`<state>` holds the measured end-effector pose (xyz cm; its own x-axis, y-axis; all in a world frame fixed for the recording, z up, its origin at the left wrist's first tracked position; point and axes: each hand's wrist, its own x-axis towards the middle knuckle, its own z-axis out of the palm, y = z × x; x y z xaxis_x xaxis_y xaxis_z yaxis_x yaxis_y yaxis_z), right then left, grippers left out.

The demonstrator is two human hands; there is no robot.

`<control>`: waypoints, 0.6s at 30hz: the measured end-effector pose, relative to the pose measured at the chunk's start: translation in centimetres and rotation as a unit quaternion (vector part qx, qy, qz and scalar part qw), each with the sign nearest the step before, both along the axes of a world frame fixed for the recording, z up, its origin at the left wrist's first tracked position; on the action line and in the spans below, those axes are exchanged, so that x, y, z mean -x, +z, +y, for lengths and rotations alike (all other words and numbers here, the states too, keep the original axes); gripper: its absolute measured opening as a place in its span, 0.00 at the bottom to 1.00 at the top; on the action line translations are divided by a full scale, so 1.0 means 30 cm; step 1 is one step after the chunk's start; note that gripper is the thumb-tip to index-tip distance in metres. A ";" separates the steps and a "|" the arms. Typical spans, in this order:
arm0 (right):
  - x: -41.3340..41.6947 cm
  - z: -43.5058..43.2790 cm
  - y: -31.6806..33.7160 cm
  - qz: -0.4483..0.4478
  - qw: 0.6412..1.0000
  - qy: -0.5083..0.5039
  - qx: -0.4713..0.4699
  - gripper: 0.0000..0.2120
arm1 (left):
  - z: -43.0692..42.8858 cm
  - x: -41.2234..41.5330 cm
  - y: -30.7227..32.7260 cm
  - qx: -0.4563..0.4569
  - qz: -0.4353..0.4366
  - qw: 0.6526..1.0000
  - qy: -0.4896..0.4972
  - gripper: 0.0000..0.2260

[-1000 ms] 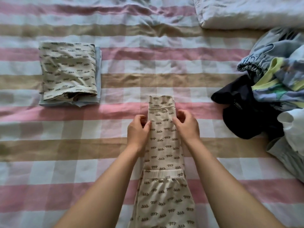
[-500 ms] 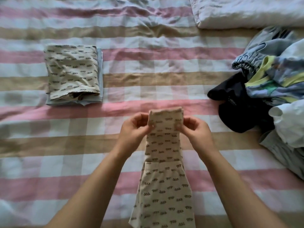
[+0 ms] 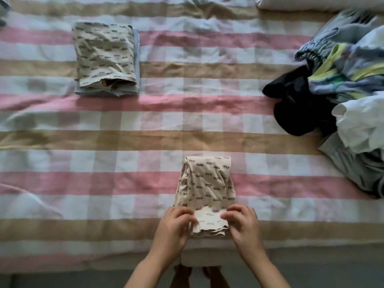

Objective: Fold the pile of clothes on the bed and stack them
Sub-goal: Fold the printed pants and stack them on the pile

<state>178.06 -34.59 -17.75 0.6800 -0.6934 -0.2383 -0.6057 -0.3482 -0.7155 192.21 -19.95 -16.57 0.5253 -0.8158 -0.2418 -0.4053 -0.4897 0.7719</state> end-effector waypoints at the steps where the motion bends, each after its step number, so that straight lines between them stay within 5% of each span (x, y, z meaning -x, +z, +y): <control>1: -0.002 0.003 -0.009 0.012 1.000 -0.009 0.008 0.13 | 0.000 0.007 -0.010 -0.017 -0.024 1.000 -0.004 0.10; 7: -0.139 -0.028 -0.017 0.020 0.997 -0.003 0.080 0.21 | -0.193 0.005 -0.010 -0.002 -0.175 0.984 -0.012 0.15; 10: -0.204 -0.060 -0.054 0.114 0.989 0.037 0.091 0.25 | -0.285 -0.022 -0.058 -0.113 -0.210 0.970 -0.044 0.21; 14: -0.191 -0.066 -0.076 0.108 0.991 -0.004 0.075 0.26 | -0.251 -0.027 -0.132 -0.137 -0.138 0.981 -0.017 0.25; 18: -0.151 -0.007 -0.056 0.068 0.987 -0.141 -0.034 0.26 | -0.181 0.016 -0.089 -0.107 -0.019 0.971 0.211 0.31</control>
<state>182.60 -34.80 -19.42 0.4210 -0.8298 -0.3662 -0.7637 -0.1064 -0.6368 191.73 -25.38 -19.25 0.8145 -0.4584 -0.3557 -0.1594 -0.7662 0.6225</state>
